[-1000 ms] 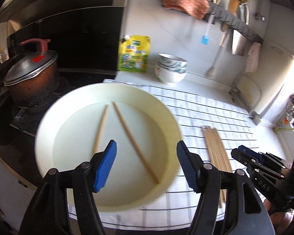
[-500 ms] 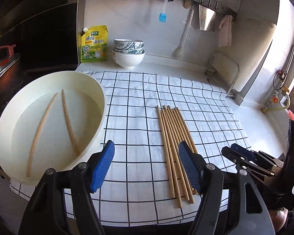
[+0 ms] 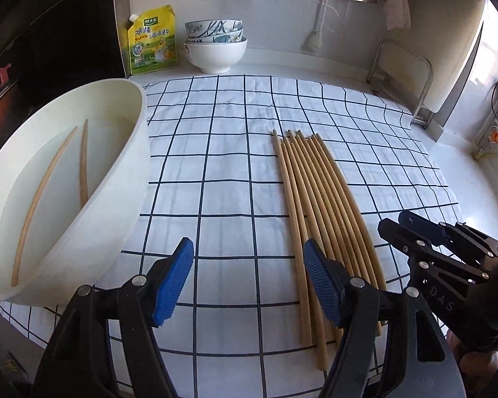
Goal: Organize utensils
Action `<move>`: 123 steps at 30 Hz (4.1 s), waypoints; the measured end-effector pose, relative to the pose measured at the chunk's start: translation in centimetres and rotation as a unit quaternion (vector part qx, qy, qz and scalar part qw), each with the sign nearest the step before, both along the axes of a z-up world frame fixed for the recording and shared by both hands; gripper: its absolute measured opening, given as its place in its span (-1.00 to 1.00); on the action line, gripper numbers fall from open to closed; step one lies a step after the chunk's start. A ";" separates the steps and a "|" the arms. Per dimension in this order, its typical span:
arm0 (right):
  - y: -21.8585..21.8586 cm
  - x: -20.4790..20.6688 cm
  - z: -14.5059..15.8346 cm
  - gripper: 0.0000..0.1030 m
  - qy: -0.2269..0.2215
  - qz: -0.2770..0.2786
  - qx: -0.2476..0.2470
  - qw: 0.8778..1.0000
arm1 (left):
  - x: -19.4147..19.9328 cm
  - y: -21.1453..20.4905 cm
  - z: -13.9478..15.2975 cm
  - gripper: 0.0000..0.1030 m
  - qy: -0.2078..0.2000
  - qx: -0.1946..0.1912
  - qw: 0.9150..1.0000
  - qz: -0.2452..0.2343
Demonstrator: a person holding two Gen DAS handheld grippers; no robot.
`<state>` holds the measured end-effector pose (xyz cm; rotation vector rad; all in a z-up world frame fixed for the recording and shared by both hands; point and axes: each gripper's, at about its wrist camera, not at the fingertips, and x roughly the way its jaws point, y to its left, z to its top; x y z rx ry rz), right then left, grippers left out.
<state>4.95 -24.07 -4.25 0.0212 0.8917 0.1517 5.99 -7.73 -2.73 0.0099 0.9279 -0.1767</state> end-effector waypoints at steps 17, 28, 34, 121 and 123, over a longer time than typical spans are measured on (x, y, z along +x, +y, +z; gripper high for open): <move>1.2 1.3 -1.4 -0.39 0.020 0.013 -0.041 0.999 | 0.7 0.4 -1.6 0.33 0.016 -0.019 1.000 0.012; -1.8 1.4 -1.6 -0.39 0.021 -0.018 -0.014 1.000 | 1.5 -0.5 -2.3 0.46 0.009 -0.025 1.000 0.012; -2.7 1.2 -1.3 -0.28 0.011 -0.026 0.003 1.000 | 1.6 -1.3 -2.4 0.47 0.000 -0.002 1.000 0.006; -0.6 0.8 3.1 -0.87 -0.030 -0.025 0.022 0.999 | 1.9 -1.4 3.4 -0.86 -0.008 -0.025 0.998 -0.050; 0.2 0.7 4.7 -0.87 -0.041 -0.018 0.035 0.998 | 1.6 -0.2 5.5 -0.86 -0.026 -0.037 0.998 -0.052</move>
